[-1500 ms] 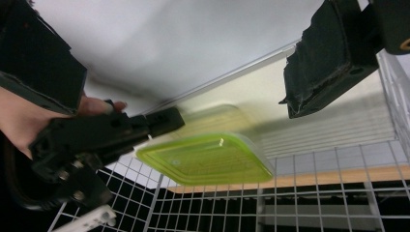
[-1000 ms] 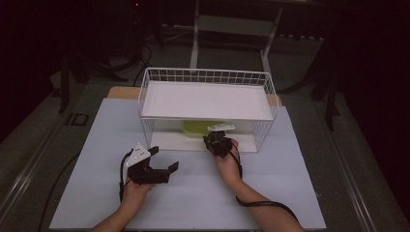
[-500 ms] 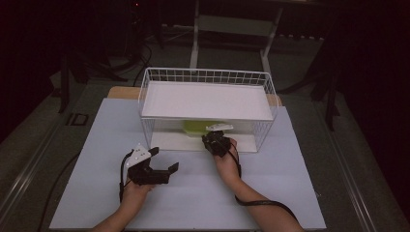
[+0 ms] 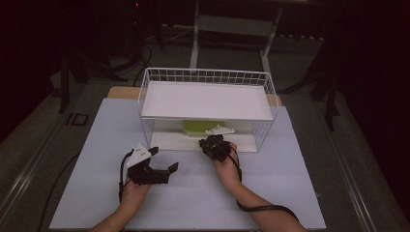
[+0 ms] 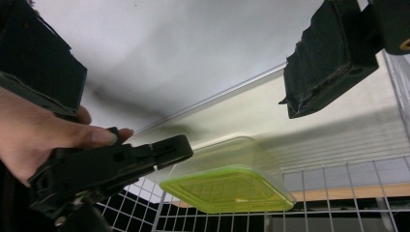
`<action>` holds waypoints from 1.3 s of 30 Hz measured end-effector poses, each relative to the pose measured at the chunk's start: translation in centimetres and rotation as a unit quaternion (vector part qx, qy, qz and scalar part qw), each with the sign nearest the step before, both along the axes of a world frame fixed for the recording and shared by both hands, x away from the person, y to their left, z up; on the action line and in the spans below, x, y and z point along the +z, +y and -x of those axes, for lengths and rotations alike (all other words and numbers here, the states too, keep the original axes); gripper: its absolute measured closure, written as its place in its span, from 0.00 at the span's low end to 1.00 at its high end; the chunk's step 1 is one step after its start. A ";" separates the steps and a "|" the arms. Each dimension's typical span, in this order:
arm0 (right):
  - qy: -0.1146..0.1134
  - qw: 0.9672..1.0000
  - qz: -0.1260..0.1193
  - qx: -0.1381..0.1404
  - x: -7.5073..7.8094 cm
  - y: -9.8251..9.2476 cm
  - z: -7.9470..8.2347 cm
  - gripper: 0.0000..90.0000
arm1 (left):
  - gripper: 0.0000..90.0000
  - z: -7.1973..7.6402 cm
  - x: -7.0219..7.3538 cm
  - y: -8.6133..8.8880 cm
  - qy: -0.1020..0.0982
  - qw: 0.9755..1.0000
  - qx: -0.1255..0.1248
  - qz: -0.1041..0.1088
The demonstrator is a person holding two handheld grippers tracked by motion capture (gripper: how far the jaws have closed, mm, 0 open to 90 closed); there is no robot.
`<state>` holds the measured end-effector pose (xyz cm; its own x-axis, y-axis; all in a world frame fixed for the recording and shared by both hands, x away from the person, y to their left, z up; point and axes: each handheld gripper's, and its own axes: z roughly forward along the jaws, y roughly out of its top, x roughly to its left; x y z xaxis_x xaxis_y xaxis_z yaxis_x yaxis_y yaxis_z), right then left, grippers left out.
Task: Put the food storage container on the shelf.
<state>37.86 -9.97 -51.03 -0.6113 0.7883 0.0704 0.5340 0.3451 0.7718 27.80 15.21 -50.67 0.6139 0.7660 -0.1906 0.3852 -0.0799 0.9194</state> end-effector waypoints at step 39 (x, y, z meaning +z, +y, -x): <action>-0.018 0.991 -0.079 0.104 3.2 -3.8 6.0 0.20 | 0.02 0.4 2.6 -0.5 0.009 0.990 -0.139 0.011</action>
<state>31.86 -13.82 -47.87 -0.7638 0.6257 0.1583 0.4355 0.3186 0.8419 27.36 14.66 -48.03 0.7969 0.5629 -0.2194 0.3681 -0.1645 0.9151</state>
